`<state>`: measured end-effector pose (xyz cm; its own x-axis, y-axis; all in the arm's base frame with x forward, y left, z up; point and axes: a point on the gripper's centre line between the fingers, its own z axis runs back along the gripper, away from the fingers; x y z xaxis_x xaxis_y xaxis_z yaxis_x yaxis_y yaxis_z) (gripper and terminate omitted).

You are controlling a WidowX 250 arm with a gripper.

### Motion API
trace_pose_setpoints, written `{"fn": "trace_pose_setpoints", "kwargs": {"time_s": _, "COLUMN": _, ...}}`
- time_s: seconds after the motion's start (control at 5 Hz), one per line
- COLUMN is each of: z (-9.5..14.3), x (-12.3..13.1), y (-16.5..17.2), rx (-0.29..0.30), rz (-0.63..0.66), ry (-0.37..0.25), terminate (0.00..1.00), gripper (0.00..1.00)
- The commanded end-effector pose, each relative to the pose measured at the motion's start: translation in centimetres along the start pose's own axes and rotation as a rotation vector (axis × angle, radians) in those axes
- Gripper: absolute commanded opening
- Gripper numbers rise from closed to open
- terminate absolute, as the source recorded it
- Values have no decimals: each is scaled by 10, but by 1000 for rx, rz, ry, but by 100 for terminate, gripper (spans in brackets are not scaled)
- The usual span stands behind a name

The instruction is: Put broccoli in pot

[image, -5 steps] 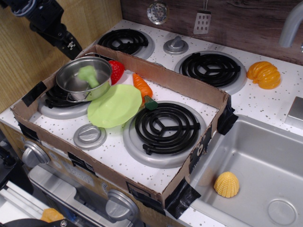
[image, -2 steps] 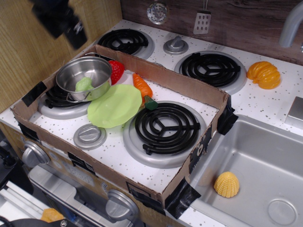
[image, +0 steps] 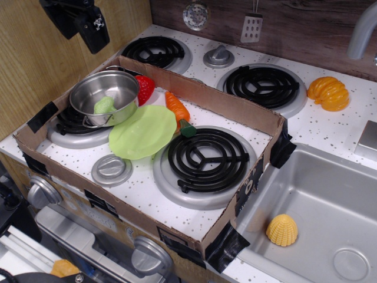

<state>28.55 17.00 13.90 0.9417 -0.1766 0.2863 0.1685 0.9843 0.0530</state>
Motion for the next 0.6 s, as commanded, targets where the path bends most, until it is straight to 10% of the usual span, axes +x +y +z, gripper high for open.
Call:
{"fn": "trace_pose_setpoints", "kwargs": {"time_s": 0.0, "z": 20, "x": 8, "y": -2, "rx": 42, "rz": -13, "ry": -45, "terminate": 0, "gripper": 100}}
{"fn": "trace_pose_setpoints", "kwargs": {"time_s": 0.2, "z": 20, "x": 8, "y": -2, "rx": 42, "rz": -13, "ry": -45, "terminate": 0, "gripper": 100}}
{"fn": "trace_pose_setpoints", "kwargs": {"time_s": 0.4, "z": 20, "x": 8, "y": -2, "rx": 42, "rz": -13, "ry": -45, "terminate": 100, "gripper": 100}}
